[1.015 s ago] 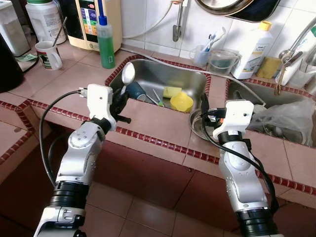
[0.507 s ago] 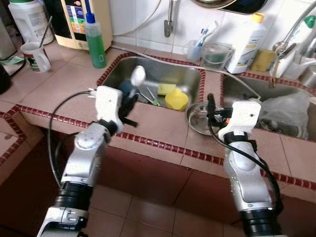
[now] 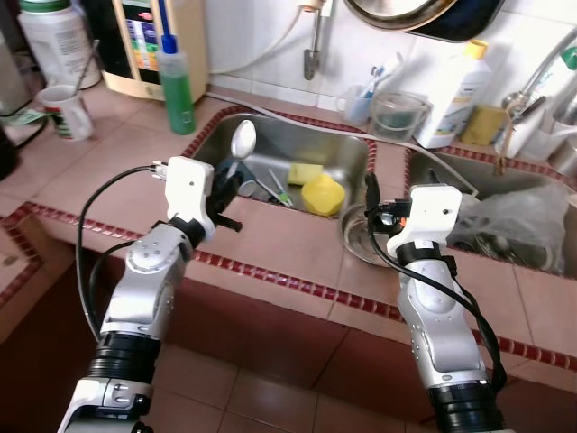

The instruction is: Kitchen organization

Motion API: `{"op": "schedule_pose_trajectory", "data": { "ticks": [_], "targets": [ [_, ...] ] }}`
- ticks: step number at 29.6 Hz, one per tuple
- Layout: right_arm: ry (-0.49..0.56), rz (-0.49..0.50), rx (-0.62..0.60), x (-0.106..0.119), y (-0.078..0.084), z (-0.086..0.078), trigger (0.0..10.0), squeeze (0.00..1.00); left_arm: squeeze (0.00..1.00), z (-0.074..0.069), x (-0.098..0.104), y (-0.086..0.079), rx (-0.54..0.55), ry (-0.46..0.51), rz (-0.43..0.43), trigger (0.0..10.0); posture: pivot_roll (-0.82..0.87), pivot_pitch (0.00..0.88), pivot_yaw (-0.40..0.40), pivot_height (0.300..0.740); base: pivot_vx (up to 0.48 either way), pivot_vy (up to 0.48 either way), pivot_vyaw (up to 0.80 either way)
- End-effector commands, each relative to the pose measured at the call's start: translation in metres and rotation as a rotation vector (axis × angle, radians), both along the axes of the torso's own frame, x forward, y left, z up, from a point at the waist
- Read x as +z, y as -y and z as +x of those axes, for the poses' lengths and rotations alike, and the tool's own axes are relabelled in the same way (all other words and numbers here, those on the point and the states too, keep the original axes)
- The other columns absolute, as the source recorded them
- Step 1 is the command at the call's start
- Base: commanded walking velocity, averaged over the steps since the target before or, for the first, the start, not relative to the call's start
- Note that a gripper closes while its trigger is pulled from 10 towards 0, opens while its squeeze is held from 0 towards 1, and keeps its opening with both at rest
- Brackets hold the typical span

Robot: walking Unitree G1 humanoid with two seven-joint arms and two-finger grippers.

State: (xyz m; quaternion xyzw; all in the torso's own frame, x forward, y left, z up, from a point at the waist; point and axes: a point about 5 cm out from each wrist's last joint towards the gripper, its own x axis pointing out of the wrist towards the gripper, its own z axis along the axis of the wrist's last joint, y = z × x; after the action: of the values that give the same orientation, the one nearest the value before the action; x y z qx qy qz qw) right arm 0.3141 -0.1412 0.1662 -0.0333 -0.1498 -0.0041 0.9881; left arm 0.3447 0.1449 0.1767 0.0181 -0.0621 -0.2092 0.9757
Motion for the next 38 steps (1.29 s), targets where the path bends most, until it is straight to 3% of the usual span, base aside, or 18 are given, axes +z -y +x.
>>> {"op": "schedule_pose_trajectory", "data": {
  "ticks": [1, 18, 23, 31, 38],
  "targets": [
    [0.014, -0.001, -0.010, 0.005, 0.004, -0.001, 10.0, 0.00, 0.00, 0.000, 0.003, 0.004, -0.016, 0.010, 0.003, 10.0, 0.14, 0.055, -0.044, 0.740, 0.337, 0.000, 0.00],
    [-0.003, 0.011, 0.014, 0.004, 0.002, -0.002, 10.0, 0.00, 0.00, 0.000, 0.002, 0.003, -0.004, -0.004, -0.001, 10.0, 0.14, 0.066, -0.046, 0.740, 0.356, 0.000, 0.00],
    [-0.016, 0.019, 0.076, 0.006, -0.005, -0.007, 10.0, 0.00, 0.00, 0.001, 0.001, 0.001, 0.017, -0.031, -0.031, 10.0, 0.13, 0.073, -0.044, 0.740, 0.000, 0.000, 0.00],
    [-0.135, 0.066, 0.205, -0.001, -0.014, -0.029, 10.0, 0.00, 0.00, 0.005, -0.009, -0.002, 0.029, -0.141, 0.034, 10.0, 0.12, 0.082, -0.036, 0.740, 0.000, 0.000, 0.00],
    [-0.217, 0.065, 0.318, 0.000, -0.016, -0.049, 10.0, 0.00, 0.00, 0.007, -0.010, 0.002, -0.010, -0.157, 0.082, 10.0, 0.10, 0.087, -0.018, 0.740, 0.000, 0.000, 0.00]
  ]
}}
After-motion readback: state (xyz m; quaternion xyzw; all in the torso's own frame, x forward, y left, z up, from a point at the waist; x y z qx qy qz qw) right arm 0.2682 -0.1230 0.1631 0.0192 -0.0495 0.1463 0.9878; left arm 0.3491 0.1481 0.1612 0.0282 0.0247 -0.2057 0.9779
